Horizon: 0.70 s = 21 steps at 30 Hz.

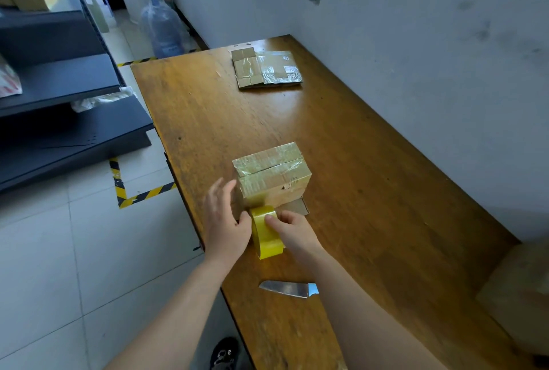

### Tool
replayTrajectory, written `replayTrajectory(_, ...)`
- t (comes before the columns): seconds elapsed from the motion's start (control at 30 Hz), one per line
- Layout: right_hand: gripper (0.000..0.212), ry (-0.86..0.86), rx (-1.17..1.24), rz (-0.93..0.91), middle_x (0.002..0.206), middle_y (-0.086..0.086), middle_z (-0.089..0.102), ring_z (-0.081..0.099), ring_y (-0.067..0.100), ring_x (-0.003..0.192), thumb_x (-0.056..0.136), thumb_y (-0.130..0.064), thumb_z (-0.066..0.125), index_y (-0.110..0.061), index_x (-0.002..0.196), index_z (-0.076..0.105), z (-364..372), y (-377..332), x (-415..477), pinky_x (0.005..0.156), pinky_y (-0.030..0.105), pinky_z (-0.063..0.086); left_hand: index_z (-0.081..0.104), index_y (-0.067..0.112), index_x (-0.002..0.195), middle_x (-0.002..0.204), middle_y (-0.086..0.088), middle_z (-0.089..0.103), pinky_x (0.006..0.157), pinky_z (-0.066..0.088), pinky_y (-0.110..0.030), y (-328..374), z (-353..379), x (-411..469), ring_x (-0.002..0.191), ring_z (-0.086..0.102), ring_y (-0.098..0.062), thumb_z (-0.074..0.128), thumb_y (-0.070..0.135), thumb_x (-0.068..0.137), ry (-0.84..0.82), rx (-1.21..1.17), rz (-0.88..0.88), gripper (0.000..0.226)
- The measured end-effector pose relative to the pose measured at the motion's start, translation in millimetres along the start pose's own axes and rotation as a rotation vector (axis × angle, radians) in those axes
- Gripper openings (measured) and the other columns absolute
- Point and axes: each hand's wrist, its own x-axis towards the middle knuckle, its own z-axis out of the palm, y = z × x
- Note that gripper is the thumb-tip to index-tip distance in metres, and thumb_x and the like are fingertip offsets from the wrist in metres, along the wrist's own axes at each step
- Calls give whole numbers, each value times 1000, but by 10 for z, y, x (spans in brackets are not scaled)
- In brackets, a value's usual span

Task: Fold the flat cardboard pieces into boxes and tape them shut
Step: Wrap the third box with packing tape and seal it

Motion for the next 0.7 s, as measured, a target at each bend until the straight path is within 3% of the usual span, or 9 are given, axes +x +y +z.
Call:
replayTrajectory(0.07,21,21,3,-7,93,-6,66,62,14,91,93,-44,57,-25,96,66,-21,12,-29,75,31,53,50,26,122,124,3,47,94,44,-34,42,76,-161,117,46,-17,67,22,85,-3,-174,-274,40)
replayTrajectory(0.13,20,91,5,7,89,1,68,65,21,88,92,-36,53,-22,91,67,-64,36,-90,81,44,56,51,28,113,117,4,54,83,47,-29,93,139,-248,105,54,-15,69,39,85,-126,-325,-471,36)
replayTrajectory(0.23,26,153,-406,20,100,0,67,64,20,91,83,-32,53,-21,103,64,-219,172,-184,75,40,55,50,29,113,110,5,59,63,45,-23,156,151,-247,92,58,-8,70,41,85,-235,-479,-618,36)
replayTrajectory(0.3,39,37,-721,92,116,0,61,58,20,107,80,-34,57,-24,117,60,-302,314,-265,85,36,49,49,27,117,110,5,59,58,42,-22,170,164,-212,87,57,-5,69,34,87,-236,-501,-637,37)
replayTrajectory(0.37,30,-65,-970,89,112,-1,55,49,20,112,78,-39,63,-29,107,61,-344,461,-358,93,39,40,49,24,123,110,3,59,60,42,-24,204,178,-183,88,56,-8,68,26,89,-228,-524,-636,38)
replayTrajectory(0.43,26,-79,-1078,16,105,-5,50,42,17,107,81,-42,67,-33,104,61,-365,604,-446,89,37,36,47,20,130,109,2,57,61,42,-25,237,178,-165,90,56,-14,67,23,90,-225,-519,-639,45)
replayTrajectory(0.5,23,-49,-1075,-38,104,-6,48,39,15,101,85,-41,67,-33,106,62,-389,712,-501,84,32,35,47,19,132,109,1,57,65,46,-29,244,168,-157,93,56,-17,67,23,90,-229,-495,-642,47)
replayTrajectory(0.6,14,-35,-1008,-42,103,-6,51,44,15,98,89,-36,65,-32,100,59,-424,760,-529,76,28,35,49,19,131,118,-4,59,90,51,-45,228,165,-156,105,58,-24,68,28,89,-255,-468,-643,46)
replayTrajectory(0.7,10,123,-922,21,92,-5,56,52,12,80,94,-27,58,-29,90,49,-483,747,-530,60,24,37,50,19,128,117,-3,59,94,50,-48,214,154,-152,106,58,-25,69,32,88,-265,-427,-612,46)
